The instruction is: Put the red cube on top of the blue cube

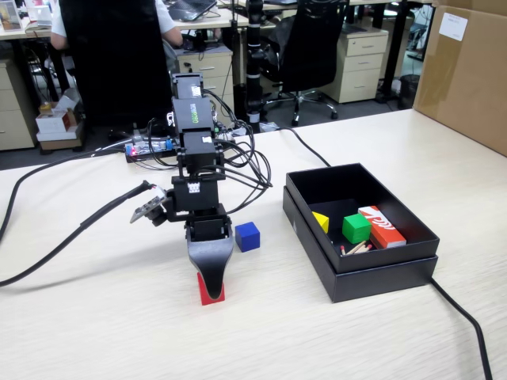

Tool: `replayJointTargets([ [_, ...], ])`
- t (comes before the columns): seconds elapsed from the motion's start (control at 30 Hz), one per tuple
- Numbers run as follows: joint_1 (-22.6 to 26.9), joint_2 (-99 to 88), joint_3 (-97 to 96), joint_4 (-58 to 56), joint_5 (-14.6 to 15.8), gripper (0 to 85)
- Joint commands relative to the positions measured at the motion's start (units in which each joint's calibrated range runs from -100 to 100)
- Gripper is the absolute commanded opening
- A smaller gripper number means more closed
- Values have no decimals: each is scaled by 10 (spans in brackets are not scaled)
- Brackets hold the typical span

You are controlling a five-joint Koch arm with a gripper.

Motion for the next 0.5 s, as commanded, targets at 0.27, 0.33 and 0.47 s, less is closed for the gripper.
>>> replayJointTargets([
  [0.27,0,-12,39,-5,-3,383],
  [0.33,-1,-12,39,-5,-3,362],
  [0.47,-1,-12,37,-5,-2,339],
])
